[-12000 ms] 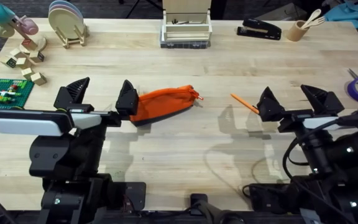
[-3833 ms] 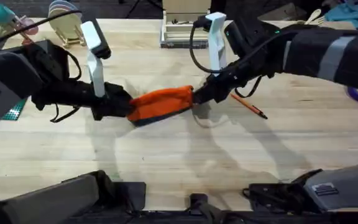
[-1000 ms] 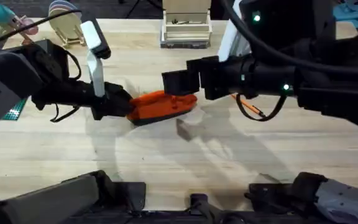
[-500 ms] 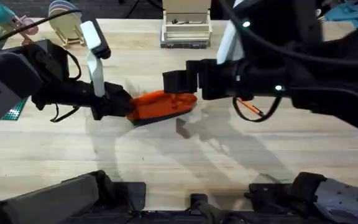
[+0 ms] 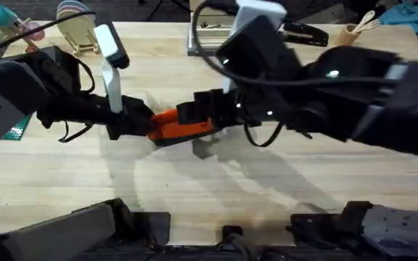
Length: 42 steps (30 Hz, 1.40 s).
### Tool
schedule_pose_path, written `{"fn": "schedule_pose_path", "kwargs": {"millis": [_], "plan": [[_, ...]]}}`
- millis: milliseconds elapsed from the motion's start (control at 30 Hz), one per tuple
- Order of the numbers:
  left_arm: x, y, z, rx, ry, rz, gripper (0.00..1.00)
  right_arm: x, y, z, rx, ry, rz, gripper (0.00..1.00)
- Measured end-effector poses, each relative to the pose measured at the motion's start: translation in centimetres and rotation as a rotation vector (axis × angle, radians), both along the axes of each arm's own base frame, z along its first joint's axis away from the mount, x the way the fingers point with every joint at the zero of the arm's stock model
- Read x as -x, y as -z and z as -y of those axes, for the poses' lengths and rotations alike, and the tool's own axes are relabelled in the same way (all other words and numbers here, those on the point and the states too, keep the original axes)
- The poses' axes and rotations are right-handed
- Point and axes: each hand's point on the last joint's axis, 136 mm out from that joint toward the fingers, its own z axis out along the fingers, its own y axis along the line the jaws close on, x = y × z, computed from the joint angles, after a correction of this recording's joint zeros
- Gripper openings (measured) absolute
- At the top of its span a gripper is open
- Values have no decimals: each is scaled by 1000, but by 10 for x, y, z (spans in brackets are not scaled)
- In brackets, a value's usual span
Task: Unzip the bag, pick up the pens from the table one at a time and place them inside, then zip the bag closed.
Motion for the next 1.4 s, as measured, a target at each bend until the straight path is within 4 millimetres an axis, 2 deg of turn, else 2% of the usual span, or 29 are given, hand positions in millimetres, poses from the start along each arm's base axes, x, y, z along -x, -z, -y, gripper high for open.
{"fn": "schedule_pose_path", "kwargs": {"millis": [200, 467, 567, 833, 1000, 1100, 1400], "plan": [[0, 0, 0, 0, 0, 0, 42, -7, 20, -9, 27, 4, -15, 998], [0, 0, 0, 0, 0, 1, 42, -20, 34, -23, 14, 9, -1, 985], [-1, 0, 0, -1, 0, 3, 42, -25, 44, -24, 32, 18, 2, 876], [-1, 1, -1, -7, -2, 1, 42, -34, 55, -14, 91, 64, 21, 292], [0, 1, -2, -8, -2, 1, 42, -37, 56, -11, 108, 76, 30, 82], [0, 1, -2, -8, -2, 1, 42, -37, 57, -11, 108, 75, 31, 37], [-1, 1, -2, -8, -2, 1, 42, -37, 55, -10, 105, 75, 33, 30]]}}
